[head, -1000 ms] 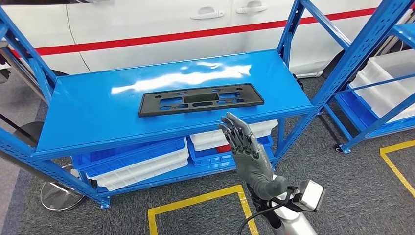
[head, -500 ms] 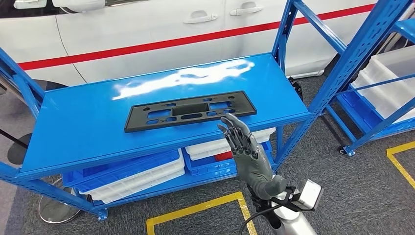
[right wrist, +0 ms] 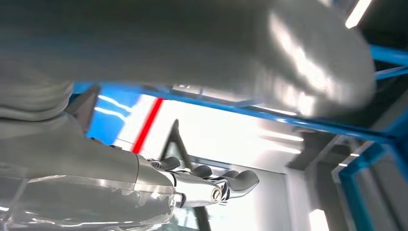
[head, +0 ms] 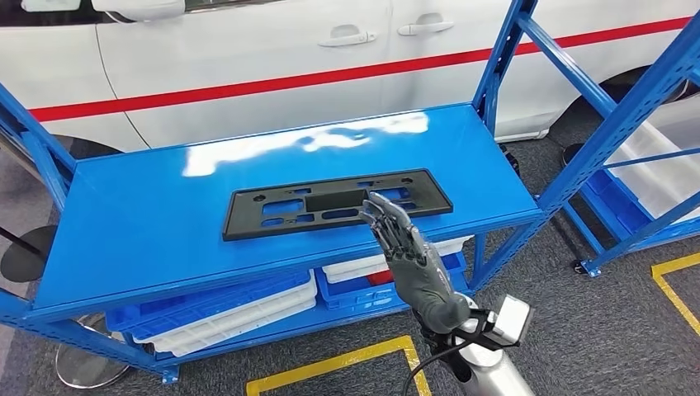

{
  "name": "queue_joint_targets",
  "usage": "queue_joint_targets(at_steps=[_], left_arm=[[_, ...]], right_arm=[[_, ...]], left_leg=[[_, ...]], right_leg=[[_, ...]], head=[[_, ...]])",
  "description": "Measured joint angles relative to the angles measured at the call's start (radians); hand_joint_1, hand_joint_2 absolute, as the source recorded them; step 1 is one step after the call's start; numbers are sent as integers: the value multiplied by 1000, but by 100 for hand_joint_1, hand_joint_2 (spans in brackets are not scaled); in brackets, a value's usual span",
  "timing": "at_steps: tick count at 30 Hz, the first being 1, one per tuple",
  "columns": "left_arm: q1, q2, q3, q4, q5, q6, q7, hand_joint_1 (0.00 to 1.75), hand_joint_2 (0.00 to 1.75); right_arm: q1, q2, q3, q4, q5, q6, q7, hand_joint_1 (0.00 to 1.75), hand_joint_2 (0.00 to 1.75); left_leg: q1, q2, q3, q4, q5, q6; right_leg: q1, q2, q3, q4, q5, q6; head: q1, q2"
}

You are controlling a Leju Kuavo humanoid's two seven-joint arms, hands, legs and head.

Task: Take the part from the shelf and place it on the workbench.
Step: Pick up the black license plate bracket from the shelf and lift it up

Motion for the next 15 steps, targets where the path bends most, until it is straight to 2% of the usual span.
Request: queue_joint_targets(at_steps=[1, 2, 3, 4, 5, 8, 10, 12, 13, 14, 15], left_arm=[[0, 0, 0, 0, -3, 1, 2, 0, 0], [0, -1, 0, 0, -5, 2, 3, 0, 0], [-1, -1, -1, 0, -6, 3, 3, 0, 0], [-1, -2, -1, 0, -6, 4, 3, 0, 0], [-1, -2, -1, 0, -6, 6, 2, 0, 0], [0, -4, -1, 0, -6, 11, -1, 0, 0], [0, -5, -1, 0, -6, 12, -2, 0, 0], [3, -8, -1, 0, -7, 12, -2, 0, 0], [6, -8, -1, 0, -8, 12, -2, 0, 0], [8, -9, -1, 0, -10, 12, -2, 0, 0], [10, -9, -1, 0, -13, 10, -3, 0, 0]], right_arm=[[-4, 0, 2, 17, 0, 2, 20, 0, 175], [-10, 0, 5, 39, 2, 4, 36, 0, 175], [-20, 0, 10, 66, 6, 5, 47, 0, 175], [-29, 0, 17, 95, 15, 3, 51, 0, 175], [-39, 1, 25, 126, 26, 0, 50, 0, 175], [-66, 7, 53, 212, 62, -13, 34, 0, 175], [-81, 13, 69, 251, 70, -19, 28, 0, 175], [-89, 18, 80, 279, 76, -22, 27, 0, 175], [-93, 19, 86, 291, 81, -24, 28, 0, 175], [-98, 20, 92, 303, 92, -29, 29, 0, 175], [-107, 21, 101, 314, 108, -37, 31, 0, 175]], left_leg=[[0, 0, 9, 0, -7, -3], [0, 0, 16, 0, -12, -6], [-1, 0, 19, 1, -18, -11], [-2, 0, 21, 1, -22, -17], [-3, 0, 22, 4, -23, -23], [-1, 0, 18, 31, -38, -40], [3, -1, -26, 119, -87, -47], [6, -1, -96, 245, -141, -52], [7, 0, -121, 283, -150, -54], [8, 0, -129, 286, -138, -55], [8, 0, -119, 249, -108, -54]], right_leg=[[0, -1, 21, -71, 51, -2], [3, -2, 41, -134, 84, -6], [6, -3, 56, -182, 103, -12], [9, -3, 62, -205, 109, -18], [12, -3, 64, -209, 104, -24], [8, -3, 78, -223, 112, -43], [6, -4, 85, -228, 110, -51], [8, -5, 86, -228, 107, -56], [9, -5, 86, -228, 106, -58], [10, -4, 88, -227, 105, -58], [10, -2, 90, -227, 103, -58]], head=[[0, 0], [0, 0], [0, 0], [0, 0], [0, 0], [-1, 0], [0, 0], [-1, 0], [-1, 0], [-1, 0], [-1, 0]])
